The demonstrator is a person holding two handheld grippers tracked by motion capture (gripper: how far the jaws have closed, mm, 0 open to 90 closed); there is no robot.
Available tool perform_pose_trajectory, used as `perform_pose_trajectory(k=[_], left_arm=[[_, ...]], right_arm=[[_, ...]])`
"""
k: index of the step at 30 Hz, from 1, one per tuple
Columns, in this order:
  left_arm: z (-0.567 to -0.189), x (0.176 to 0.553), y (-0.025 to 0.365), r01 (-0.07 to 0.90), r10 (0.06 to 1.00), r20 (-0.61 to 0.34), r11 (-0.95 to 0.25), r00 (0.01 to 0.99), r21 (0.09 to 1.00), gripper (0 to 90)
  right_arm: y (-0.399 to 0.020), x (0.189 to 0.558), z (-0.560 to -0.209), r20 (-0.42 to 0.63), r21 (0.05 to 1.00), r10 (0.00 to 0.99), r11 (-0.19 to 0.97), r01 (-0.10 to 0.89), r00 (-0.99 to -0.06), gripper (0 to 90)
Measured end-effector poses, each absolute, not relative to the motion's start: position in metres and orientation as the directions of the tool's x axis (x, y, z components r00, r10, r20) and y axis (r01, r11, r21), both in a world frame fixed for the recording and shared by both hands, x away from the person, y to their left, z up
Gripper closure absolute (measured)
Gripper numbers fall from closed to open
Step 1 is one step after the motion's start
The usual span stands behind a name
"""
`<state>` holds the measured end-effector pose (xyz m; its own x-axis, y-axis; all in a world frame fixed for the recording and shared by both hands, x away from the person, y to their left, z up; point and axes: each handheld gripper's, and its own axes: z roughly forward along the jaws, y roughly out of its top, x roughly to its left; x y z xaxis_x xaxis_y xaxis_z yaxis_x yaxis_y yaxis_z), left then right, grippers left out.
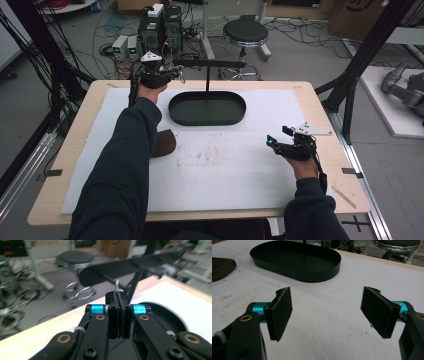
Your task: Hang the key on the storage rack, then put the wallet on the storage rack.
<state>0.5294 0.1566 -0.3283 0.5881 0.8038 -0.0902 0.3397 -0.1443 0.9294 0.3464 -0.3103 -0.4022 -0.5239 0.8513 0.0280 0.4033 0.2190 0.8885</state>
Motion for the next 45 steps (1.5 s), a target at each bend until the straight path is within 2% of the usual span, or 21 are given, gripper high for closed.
perform_pose_trajectory(k=[4, 5, 9, 11, 15, 18, 24, 37, 45], left_arm=[[-0.332, 0.527, 0.156, 0.384, 0.843, -0.069, -0.168, 0.534, 0.908, 86.1], [-0.333, 0.526, 0.156, 0.386, 0.842, -0.071, -0.168, 0.534, 0.907, 82.1], [-0.339, 0.504, 0.164, 0.381, 0.824, -0.089, -0.16, 0.559, 0.911, 79.2], [-0.341, 0.491, 0.168, 0.364, 0.818, -0.096, -0.145, 0.568, 0.92, 74.5], [-0.345, 0.459, 0.183, 0.299, 0.797, -0.111, -0.09, 0.593, 0.95, 58.5], [-0.347, 0.442, 0.193, 0.294, 0.793, -0.133, -0.06, 0.594, 0.954, 40.5], [-0.354, 0.415, 0.202, 0.302, 0.792, -0.148, -0.048, 0.593, 0.952, 22.5], [-0.368, 0.387, 0.217, 0.295, 0.768, -0.147, -0.057, 0.624, 0.954, 22.0], [-0.396, 0.39, 0.229, 0.38, 0.784, -0.157, -0.106, 0.6, 0.919, 22.3]], right_arm=[[-0.31, 0.346, -0.402, 0.029, 0.889, 0.852, 0.217, 0.402, -0.523, 25.6], [-0.31, 0.347, -0.402, 0.027, 0.89, 0.85, 0.219, 0.399, -0.526, 25.6], [-0.309, 0.348, -0.403, 0.022, 0.891, 0.847, 0.224, 0.395, -0.531, 25.6], [-0.308, 0.35, -0.403, 0.023, 0.889, 0.838, 0.231, 0.394, -0.545, 25.6], [-0.304, 0.351, -0.402, 0.019, 0.891, 0.832, 0.238, 0.387, -0.555, 25.6], [-0.302, 0.352, -0.403, 0.018, 0.888, 0.827, 0.246, 0.389, -0.563, 25.6], [-0.299, 0.353, -0.403, 0.015, 0.887, 0.823, 0.25, 0.387, -0.567, 25.5], [-0.299, 0.351, -0.403, 0.018, 0.883, 0.827, 0.25, 0.398, -0.562, 25.5], [-0.296, 0.351, -0.403, 0.007, 0.88, 0.823, 0.265, 0.394, -0.568, 25.6]])
